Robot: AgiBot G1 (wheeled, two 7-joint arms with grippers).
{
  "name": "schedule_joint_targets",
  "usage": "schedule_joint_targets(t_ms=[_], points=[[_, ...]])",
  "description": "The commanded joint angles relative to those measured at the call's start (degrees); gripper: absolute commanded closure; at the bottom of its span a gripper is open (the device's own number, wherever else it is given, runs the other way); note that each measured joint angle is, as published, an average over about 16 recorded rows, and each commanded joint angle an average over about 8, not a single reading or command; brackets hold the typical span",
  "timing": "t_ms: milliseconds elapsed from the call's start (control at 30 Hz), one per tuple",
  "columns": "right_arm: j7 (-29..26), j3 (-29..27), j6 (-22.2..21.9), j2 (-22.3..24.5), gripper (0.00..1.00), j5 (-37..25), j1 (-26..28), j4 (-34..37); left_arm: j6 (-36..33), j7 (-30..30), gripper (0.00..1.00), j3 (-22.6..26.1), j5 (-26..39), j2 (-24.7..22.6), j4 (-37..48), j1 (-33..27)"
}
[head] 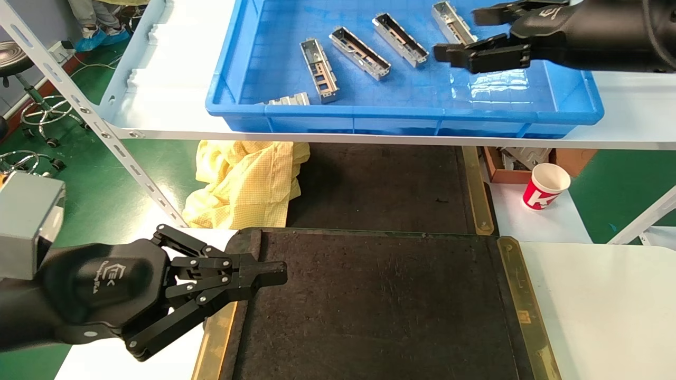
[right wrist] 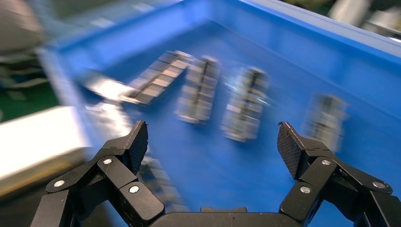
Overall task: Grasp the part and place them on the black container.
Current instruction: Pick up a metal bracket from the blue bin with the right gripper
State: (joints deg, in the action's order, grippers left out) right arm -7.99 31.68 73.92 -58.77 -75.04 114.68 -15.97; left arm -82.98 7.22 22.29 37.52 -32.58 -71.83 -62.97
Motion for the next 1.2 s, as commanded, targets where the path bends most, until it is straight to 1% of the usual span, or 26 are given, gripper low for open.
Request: schedule_joint_targets(t_ms=[33,133,233,433,467,500,533,633,667,700,733,767,800,867,900,933,1200], points=[[1.29,0.61,-3.58,-1.33,0.00,-1.59,1.22,3.35,0.00,0.00,1.00,0.00,0.00,0.00,0.00,0.00],[2.43,1.09,-7.96,-3.22,0.00,-2.75,2.02,6.44,0.00,0.00,1.00,0.00,0.00,0.00,0.00,0.00],[3.13,1.36,-11.30,-4.99,0.00,-3.37,2.59,8.96,0.00,0.00,1.00,0.00,0.00,0.00,0.00,0.00],[3.82,1.53,-15.83,-7.71,0.00,-3.79,2.88,12.53,0.00,0.00,0.98,0.00,0.00,0.00,0.00,0.00],[3.93,1.53,-16.41,-8.08,0.02,-3.79,2.82,12.93,0.00,0.00,0.98,0.00,0.00,0.00,0.00,0.00],[4.04,1.52,-17.00,-8.43,0.09,-3.79,2.75,13.29,0.00,0.00,0.97,0.00,0.00,0.00,0.00,0.00],[4.14,1.51,-17.59,-8.77,0.18,-3.78,2.66,13.63,0.00,0.00,0.97,0.00,0.00,0.00,0.00,0.00],[4.40,1.41,-19.33,-9.62,0.55,-3.66,2.28,14.47,0.00,0.00,0.93,0.00,0.00,0.00,0.00,0.00],[4.46,1.36,-19.87,-9.81,0.68,-3.60,2.15,14.70,0.00,0.00,0.88,0.00,0.00,0.00,0.00,0.00],[4.53,1.32,-20.42,-9.97,0.80,-3.54,2.03,14.91,0.00,0.00,0.76,0.00,0.00,0.00,0.00,0.00],[4.59,1.26,-20.96,-10.10,0.91,-3.47,1.91,15.10,0.00,0.00,0.64,0.00,0.00,0.00,0.00,0.00],[4.62,1.19,-21.45,-10.18,0.97,-3.37,1.80,15.26,0.00,0.00,0.52,0.01,0.00,0.00,0.00,0.00],[4.64,1.11,-21.90,-10.25,1.00,-3.25,1.69,15.41,0.00,0.00,0.40,0.01,0.00,0.00,0.00,0.00],[4.68,0.92,-22.64,-10.33,1.00,-2.99,1.51,15.61,0.00,0.00,0.17,0.01,0.00,0.00,0.00,0.00],[4.70,0.83,-22.93,-10.35,1.00,-2.85,1.43,15.67,0.00,0.00,0.07,0.01,0.00,0.00,0.00,0.00],[4.72,0.73,-23.16,-10.37,1.00,-2.72,1.36,15.72,0.00,0.00,0.00,0.01,0.00,0.00,0.00,0.00],[5.07,0.23,-23.86,-10.63,1.00,-2.00,0.80,15.77,0.00,0.00,0.00,0.01,-0.01,0.00,0.00,0.00]])
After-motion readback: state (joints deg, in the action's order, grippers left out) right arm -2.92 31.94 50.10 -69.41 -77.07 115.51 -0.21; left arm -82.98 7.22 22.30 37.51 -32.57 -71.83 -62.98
